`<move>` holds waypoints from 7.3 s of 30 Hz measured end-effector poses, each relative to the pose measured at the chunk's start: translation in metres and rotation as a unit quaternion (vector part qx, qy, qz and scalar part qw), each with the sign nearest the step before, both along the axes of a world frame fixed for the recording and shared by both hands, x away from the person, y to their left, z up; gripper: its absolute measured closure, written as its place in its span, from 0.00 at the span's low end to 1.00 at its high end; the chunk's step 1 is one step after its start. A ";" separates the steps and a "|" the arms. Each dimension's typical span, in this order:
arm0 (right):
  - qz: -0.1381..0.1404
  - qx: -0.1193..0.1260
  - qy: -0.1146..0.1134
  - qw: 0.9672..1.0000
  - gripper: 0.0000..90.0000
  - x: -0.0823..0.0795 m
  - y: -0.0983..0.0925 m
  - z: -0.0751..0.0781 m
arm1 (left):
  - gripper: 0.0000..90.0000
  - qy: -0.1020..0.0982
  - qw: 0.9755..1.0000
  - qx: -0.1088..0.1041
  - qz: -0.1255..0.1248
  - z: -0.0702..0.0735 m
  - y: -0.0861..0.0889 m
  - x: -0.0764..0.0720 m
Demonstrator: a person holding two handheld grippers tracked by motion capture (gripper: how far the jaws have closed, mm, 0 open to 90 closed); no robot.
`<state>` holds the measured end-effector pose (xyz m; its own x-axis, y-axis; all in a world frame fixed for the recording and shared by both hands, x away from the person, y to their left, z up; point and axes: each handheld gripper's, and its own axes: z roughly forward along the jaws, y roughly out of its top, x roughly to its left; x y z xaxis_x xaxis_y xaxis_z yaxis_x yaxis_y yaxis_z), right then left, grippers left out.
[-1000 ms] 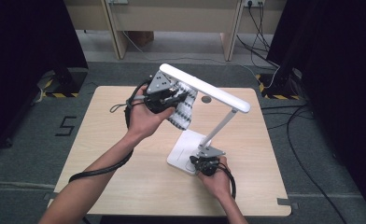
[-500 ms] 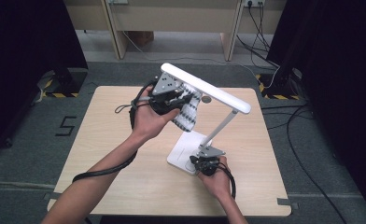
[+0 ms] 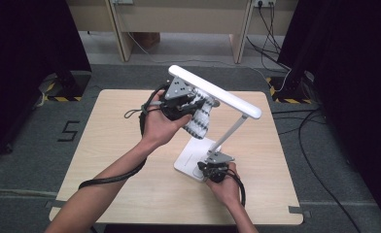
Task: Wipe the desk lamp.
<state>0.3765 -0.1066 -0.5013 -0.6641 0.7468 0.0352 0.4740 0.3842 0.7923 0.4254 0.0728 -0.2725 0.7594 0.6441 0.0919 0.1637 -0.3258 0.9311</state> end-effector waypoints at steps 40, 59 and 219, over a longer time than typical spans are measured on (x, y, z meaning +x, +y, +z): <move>0.001 0.001 0.000 1.000 1.00 0.001 0.000 0.000 | 0.85 0.009 0.999 0.010 -0.044 -0.001 -0.036 -0.018; 0.000 0.002 0.000 1.000 1.00 0.000 0.000 0.000 | 0.85 0.007 0.998 0.023 -0.060 -0.001 -0.051 -0.023; -0.001 0.013 -0.013 1.000 1.00 -0.002 -0.004 -0.004 | 0.87 0.033 0.998 0.041 -0.028 -0.095 -0.072 0.005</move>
